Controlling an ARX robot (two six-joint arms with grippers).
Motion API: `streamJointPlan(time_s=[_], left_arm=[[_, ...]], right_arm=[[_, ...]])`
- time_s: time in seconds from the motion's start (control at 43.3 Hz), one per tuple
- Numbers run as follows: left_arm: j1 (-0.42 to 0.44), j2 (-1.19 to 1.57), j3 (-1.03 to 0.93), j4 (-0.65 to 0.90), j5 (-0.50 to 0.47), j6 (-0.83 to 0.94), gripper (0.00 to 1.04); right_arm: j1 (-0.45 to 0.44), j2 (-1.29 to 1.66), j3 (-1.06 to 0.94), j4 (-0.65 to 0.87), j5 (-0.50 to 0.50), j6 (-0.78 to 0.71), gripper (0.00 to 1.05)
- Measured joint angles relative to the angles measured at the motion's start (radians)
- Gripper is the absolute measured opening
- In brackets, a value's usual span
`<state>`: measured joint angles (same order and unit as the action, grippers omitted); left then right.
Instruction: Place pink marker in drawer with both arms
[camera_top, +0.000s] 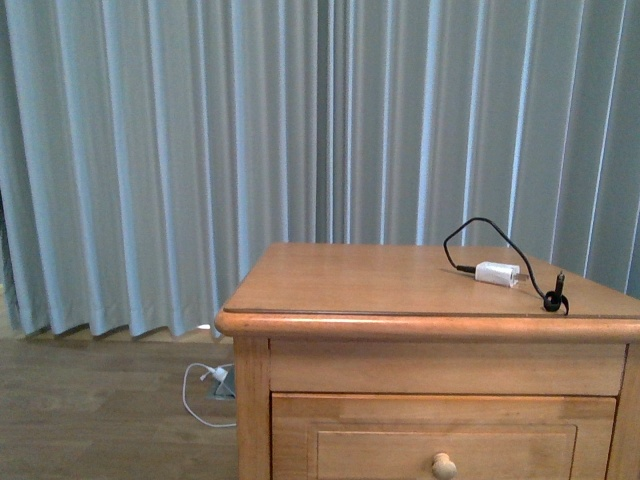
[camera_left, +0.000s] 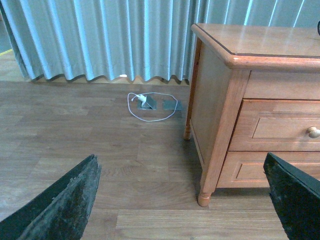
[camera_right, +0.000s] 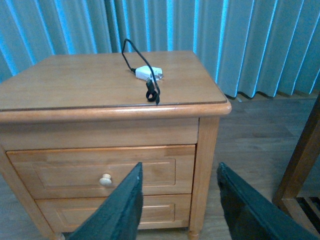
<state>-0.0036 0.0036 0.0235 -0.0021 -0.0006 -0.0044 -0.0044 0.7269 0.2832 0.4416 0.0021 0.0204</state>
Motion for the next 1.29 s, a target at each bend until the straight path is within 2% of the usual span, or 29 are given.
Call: streamJointPlan(time_s=[0.139,0.231,0.97,1.294], left_arm=[[0.0,0.0,0.0,0.0,0.0,0.0,0.99],[0.0,0.0,0.0,0.0,0.0,0.0,0.99],[0.0,0.0,0.0,0.0,0.0,0.0,0.99],[0.0,0.0,0.0,0.0,0.0,0.0,0.99]], right_arm=[[0.002,-0.052,-0.068,0.005,-0.002,-0.01,0.2],[0.002,-0.106,-0.116,0.005,-0.002,-0.017,0.01],[0.002,-0.411,-0.277,-0.128,-0.002,-0.017,0.01],[0.002,-0.523,-0.278,-0.235,-0.002,-0.017,0.01]])
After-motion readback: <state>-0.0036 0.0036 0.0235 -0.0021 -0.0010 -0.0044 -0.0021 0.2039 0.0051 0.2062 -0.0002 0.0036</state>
